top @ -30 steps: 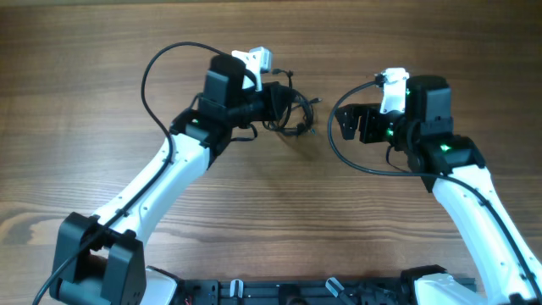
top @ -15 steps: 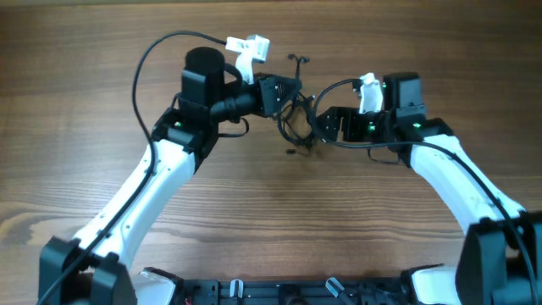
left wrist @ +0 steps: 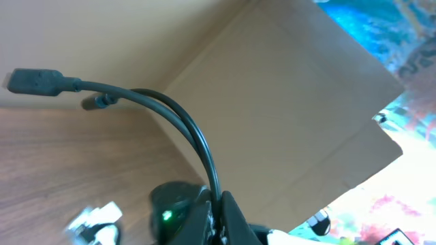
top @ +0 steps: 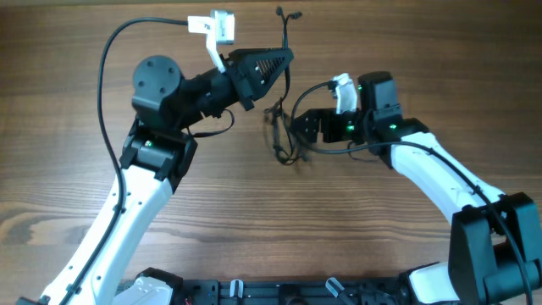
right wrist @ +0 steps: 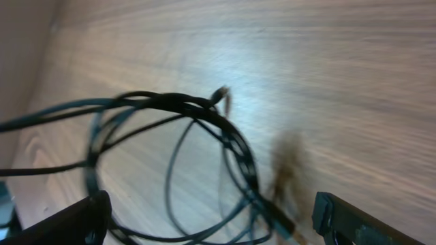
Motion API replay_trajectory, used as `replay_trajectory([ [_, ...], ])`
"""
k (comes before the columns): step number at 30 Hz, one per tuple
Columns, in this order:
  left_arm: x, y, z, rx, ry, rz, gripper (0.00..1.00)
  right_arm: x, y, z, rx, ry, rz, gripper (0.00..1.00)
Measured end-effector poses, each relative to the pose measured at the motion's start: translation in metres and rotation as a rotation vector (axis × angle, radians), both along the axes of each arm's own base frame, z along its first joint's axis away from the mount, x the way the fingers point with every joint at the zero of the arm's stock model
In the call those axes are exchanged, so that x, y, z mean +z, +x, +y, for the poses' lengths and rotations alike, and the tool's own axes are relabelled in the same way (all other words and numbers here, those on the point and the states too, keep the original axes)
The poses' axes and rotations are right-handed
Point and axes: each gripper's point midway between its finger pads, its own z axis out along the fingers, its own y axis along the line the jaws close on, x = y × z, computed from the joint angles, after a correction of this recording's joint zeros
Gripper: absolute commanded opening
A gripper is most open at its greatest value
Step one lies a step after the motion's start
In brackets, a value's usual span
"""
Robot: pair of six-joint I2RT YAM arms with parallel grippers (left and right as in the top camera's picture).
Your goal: Untangle cables
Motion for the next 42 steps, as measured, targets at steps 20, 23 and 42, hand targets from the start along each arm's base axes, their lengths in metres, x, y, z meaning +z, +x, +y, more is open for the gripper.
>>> replay_trajectory([
  [20,0.013,0.02,0.016,0.161,-0.046,-0.015,0.04,0.003,-0.049,0.064,0.21,0.037,0.021,0.88],
  [23,0.02,0.021,0.018,0.172,-0.061,-0.044,0.04,0.007,-0.046,0.067,0.212,0.049,0.004,0.49],
  [42,0.038,0.019,0.021,0.161,-0.178,0.006,0.04,0.016,-0.032,0.07,0.194,0.057,-0.074,0.41],
])
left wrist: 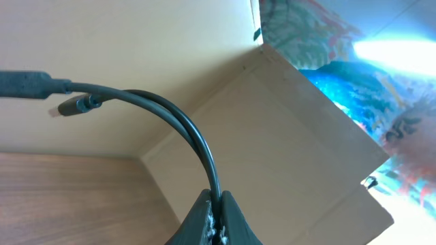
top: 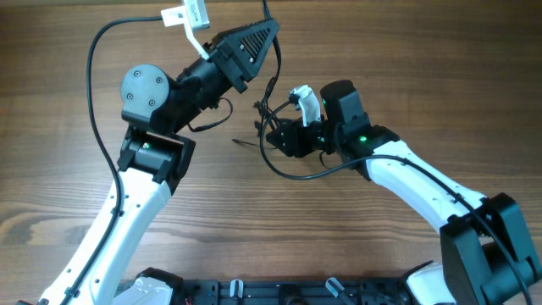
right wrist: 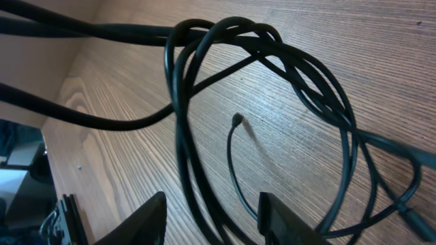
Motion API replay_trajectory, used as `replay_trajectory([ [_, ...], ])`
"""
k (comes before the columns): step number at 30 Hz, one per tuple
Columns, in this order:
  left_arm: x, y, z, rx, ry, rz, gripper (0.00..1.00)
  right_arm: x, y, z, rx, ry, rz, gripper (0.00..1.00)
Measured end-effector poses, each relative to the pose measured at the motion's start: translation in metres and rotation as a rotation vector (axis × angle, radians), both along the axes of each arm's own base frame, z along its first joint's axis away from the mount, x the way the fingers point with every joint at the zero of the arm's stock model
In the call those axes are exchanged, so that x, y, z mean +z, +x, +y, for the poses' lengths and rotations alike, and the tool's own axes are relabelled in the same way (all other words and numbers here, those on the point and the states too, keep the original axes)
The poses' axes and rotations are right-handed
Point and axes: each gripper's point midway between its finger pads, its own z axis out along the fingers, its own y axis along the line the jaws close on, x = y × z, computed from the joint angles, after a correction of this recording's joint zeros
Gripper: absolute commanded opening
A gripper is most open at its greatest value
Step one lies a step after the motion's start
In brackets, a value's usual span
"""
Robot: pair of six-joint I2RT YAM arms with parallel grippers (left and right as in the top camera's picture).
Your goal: Untangle cables
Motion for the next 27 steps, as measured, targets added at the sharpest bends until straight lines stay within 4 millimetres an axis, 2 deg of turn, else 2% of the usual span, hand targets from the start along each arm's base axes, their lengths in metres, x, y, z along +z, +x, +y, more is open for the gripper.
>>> replay_trajectory([
  [3,0.0,0.0,0.0,0.0,-0.008,0.01,0.04,0.0,0.001,0.0,-0.003,0.001,-0.002,0.3],
  [8,0.0,0.0,0.0,-0.002,-0.013,0.016,0.04,0.002,0.002,0.001,-0.005,0.006,-0.005,0.04],
  [12,-0.012,0.003,-0.001,-0.002,0.004,0.074,0.04,0.001,0.001,0.002,-0.007,-0.001,-0.01,0.04],
  [14,-0.035,0.006,-0.001,0.0,0.045,0.18,0.04,-0.003,0.005,-0.001,-0.04,-0.029,-0.011,0.04],
  [16,-0.07,0.006,-0.001,0.005,0.116,0.311,0.04,-0.007,0.01,-0.007,-0.086,-0.062,-0.012,0.04],
  [18,-0.113,0.002,0.003,0.028,0.217,0.455,0.06,-0.01,0.016,-0.013,-0.126,-0.084,-0.016,0.04],
  [20,-0.142,-0.001,0.011,0.062,0.297,0.539,0.06,-0.01,0.02,-0.016,-0.148,-0.091,-0.023,0.04],
  [22,-0.165,-0.006,0.02,0.098,0.37,0.602,0.07,-0.009,0.023,-0.017,-0.154,-0.089,-0.034,0.04],
  [25,-0.181,-0.008,0.029,0.136,0.446,0.626,0.11,-0.005,0.025,-0.014,-0.152,-0.075,-0.05,0.04],
  [26,-0.186,-0.009,0.032,0.145,0.471,0.633,0.17,-0.003,0.026,-0.013,-0.147,-0.065,-0.057,0.04],
  [27,-0.19,-0.011,0.034,0.149,0.489,0.641,0.38,0.0,0.026,-0.011,-0.141,-0.054,-0.064,0.04],
])
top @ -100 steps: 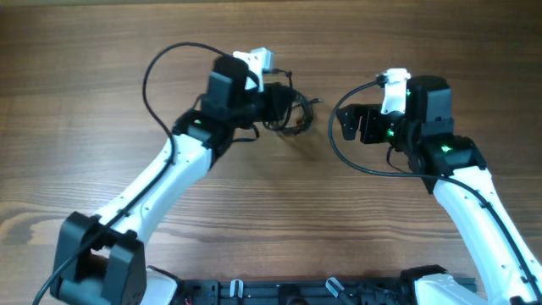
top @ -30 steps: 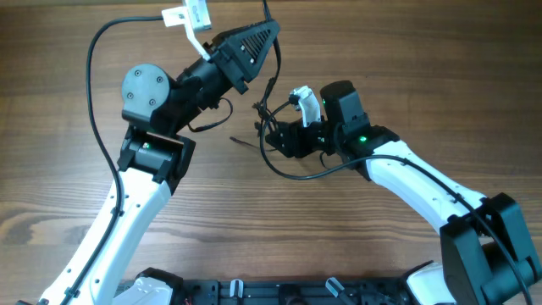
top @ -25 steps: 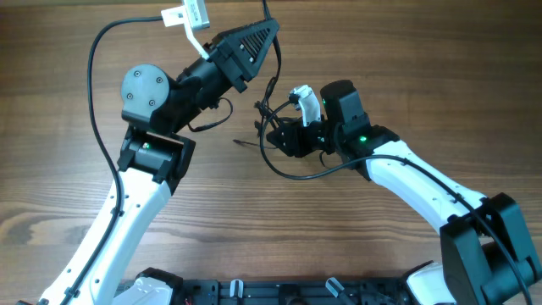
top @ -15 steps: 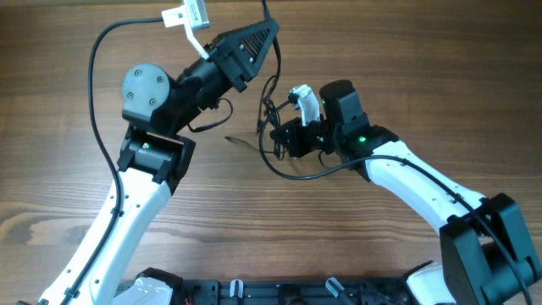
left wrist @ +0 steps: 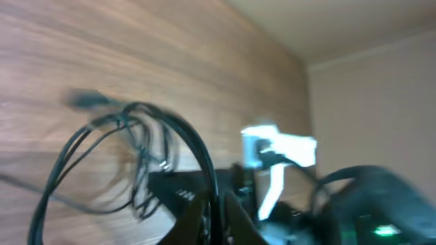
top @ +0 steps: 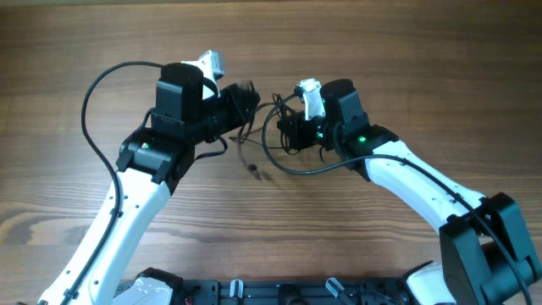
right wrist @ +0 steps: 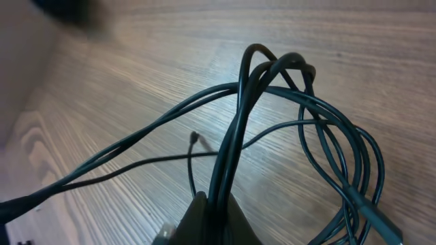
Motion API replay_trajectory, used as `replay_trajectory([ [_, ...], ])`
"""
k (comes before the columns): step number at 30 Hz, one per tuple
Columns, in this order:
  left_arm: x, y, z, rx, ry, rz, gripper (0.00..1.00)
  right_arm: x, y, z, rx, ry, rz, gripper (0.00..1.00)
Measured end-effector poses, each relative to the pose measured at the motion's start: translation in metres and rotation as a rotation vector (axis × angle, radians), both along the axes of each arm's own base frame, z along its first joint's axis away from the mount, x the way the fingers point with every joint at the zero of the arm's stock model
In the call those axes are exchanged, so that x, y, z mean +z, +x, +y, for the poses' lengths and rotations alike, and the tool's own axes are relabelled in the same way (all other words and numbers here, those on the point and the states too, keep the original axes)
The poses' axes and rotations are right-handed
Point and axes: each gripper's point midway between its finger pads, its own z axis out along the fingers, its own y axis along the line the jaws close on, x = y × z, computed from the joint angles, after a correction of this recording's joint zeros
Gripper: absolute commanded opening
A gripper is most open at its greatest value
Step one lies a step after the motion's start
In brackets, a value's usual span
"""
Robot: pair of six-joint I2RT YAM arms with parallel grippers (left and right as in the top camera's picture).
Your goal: Untangle cables
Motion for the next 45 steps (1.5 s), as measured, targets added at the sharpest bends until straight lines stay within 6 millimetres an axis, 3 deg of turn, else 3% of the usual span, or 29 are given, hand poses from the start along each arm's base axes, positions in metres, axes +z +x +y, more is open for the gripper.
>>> replay_trajectory([
  [1,-0.004,-0.001,0.002,0.002,0.016,0.01,0.54,0.003,0.0,0.001,0.006,0.008,-0.006,0.04],
  [2,-0.008,-0.003,0.004,0.003,0.036,0.02,0.6,0.006,-0.001,0.002,0.008,0.014,-0.011,0.04],
  [6,-0.032,-0.007,0.018,0.047,0.121,0.095,0.72,0.029,-0.001,0.001,0.001,0.04,-0.062,0.04],
  [9,-0.044,-0.003,0.027,0.086,0.177,0.113,0.71,0.052,-0.001,0.001,0.003,0.067,-0.117,0.04],
  [16,-0.033,0.014,0.029,0.123,0.178,0.031,0.71,0.052,-0.007,0.002,0.031,0.074,-0.101,0.04],
  [20,-0.03,0.016,0.018,0.08,0.137,0.02,0.71,0.054,-0.015,0.008,0.083,0.097,-0.098,0.04],
  [25,-0.046,0.013,0.001,0.0,0.085,0.088,0.68,0.057,-0.021,0.012,0.125,0.117,-0.096,0.04],
  [33,-0.047,0.008,-0.031,-0.059,-0.134,0.23,0.65,0.057,-0.022,0.014,0.137,0.125,-0.092,0.04],
  [45,-0.039,0.011,-0.038,0.003,-0.261,0.317,0.58,0.058,-0.024,0.014,0.143,0.129,-0.09,0.04],
])
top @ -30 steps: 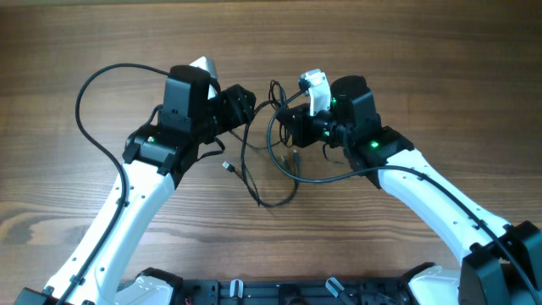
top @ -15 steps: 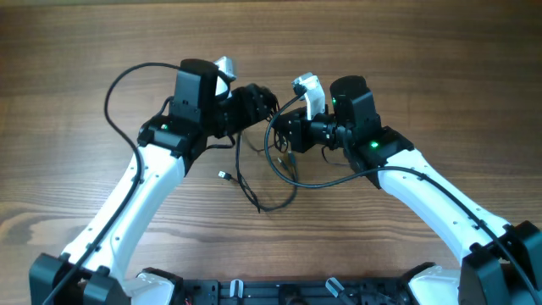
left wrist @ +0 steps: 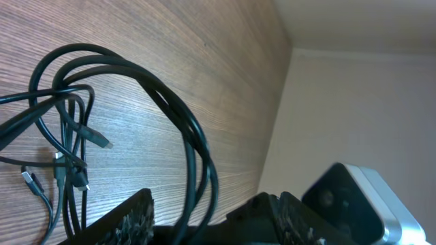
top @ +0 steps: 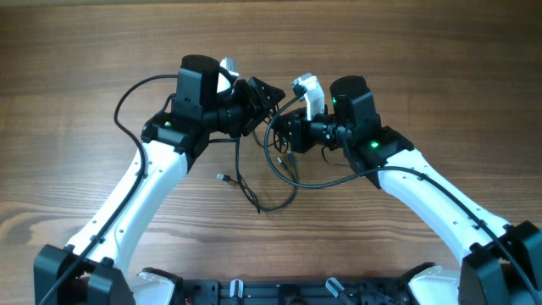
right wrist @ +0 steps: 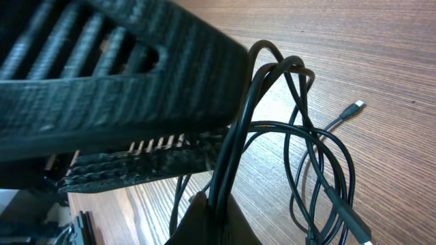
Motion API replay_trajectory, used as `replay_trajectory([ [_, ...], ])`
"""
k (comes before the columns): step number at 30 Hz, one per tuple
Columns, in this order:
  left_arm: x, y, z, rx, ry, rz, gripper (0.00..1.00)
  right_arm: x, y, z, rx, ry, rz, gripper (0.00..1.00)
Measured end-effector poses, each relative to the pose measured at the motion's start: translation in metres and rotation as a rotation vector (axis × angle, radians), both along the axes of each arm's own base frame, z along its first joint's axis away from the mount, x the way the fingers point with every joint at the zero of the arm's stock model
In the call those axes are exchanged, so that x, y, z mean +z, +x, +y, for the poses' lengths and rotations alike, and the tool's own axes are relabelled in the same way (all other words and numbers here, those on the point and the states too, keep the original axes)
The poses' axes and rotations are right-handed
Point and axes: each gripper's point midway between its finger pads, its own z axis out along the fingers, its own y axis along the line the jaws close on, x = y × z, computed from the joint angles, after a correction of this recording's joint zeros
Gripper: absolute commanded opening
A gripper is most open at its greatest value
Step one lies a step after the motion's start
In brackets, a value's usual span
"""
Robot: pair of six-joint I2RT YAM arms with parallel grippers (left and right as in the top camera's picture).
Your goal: Untangle cables
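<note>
A tangle of black cables (top: 279, 161) hangs between both grippers at the table's middle, with a loose strand trailing toward a small plug (top: 222, 178). My right gripper (top: 284, 134) is shut on a bunch of looped strands (right wrist: 266, 75), its jaws (right wrist: 216, 212) pinching them from below. My left gripper (top: 269, 91) stands open right beside it, and two loops (left wrist: 194, 143) pass between its spread fingers (left wrist: 129, 218) untouched. More coils (left wrist: 68, 129) lie on the wood beneath. One connector end (right wrist: 354, 107) rests on the table.
The wooden table (top: 85, 51) stretches out on all sides. The left arm's own grey cable (top: 127, 93) arcs out to the left. A beige wall (left wrist: 354, 102) rises past the table edge in the left wrist view. The left gripper's ribbed finger (right wrist: 116, 75) fills the right wrist view's upper left.
My left gripper has opened; it was shut on cable strands before. It has moved right, close against the right gripper. The tangle now hangs lower, a strand trailing toward the front.
First my left gripper held cable ends up at the back while the right stood open by the tangle. Then the right's open jaws were around the loops. After that the right was shut on the bundle and the left came down, still shut. Now the left is open.
</note>
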Motion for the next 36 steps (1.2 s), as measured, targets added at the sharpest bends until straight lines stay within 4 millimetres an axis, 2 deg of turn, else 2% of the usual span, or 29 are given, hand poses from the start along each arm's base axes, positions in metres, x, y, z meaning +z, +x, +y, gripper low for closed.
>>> replay_trajectory([
  [4,-0.012,0.004,-0.001,0.008,0.003,0.036,0.49,0.001,-0.002,0.001,0.012,0.007,0.004,0.04],
  [6,-0.019,0.007,-0.002,0.012,0.007,0.048,0.35,0.001,-0.003,0.002,0.017,0.011,0.005,0.04],
  [7,-0.02,0.009,-0.003,0.012,0.006,0.044,0.23,0.001,-0.003,0.002,0.02,0.012,0.006,0.04],
  [9,-0.017,0.015,-0.004,0.016,-0.008,0.019,0.06,0.001,-0.003,0.002,0.02,0.013,0.006,0.04],
  [10,-0.014,0.017,-0.005,0.019,-0.015,0.008,0.04,0.001,-0.003,0.002,0.021,0.012,0.006,0.04],
  [12,-0.009,0.02,-0.006,0.017,-0.023,-0.022,0.04,0.003,-0.002,0.002,0.017,0.014,0.0,0.07],
  [14,-0.007,0.023,-0.007,0.014,-0.027,-0.041,0.04,0.003,0.001,0.0,0.003,0.007,-0.003,0.36],
  [15,-0.006,0.024,-0.007,0.013,-0.029,-0.049,0.04,0.003,0.003,-0.002,-0.009,-0.006,-0.004,0.55],
  [17,-0.001,0.027,-0.008,0.012,-0.034,-0.078,0.04,-0.007,0.004,-0.009,-0.046,-0.052,0.021,0.68],
  [19,-0.001,0.029,-0.004,0.008,-0.022,-0.097,0.04,-0.017,0.007,-0.018,-0.097,-0.109,0.032,0.7],
  [23,-0.006,0.027,0.001,-0.027,0.009,-0.115,0.04,-0.024,0.019,-0.031,-0.184,-0.176,0.007,0.7],
  [29,-0.002,0.017,-0.006,-0.161,0.025,-0.212,0.04,-0.029,0.029,-0.043,-0.253,-0.239,-0.023,0.79],
  [33,-0.001,0.014,-0.002,-0.223,0.038,-0.266,0.04,-0.024,0.021,-0.032,-0.16,-0.206,-0.043,0.79],
  [36,-0.001,0.017,0.007,-0.229,0.042,-0.285,0.04,-0.016,0.005,-0.015,-0.015,-0.147,-0.068,0.8],
])
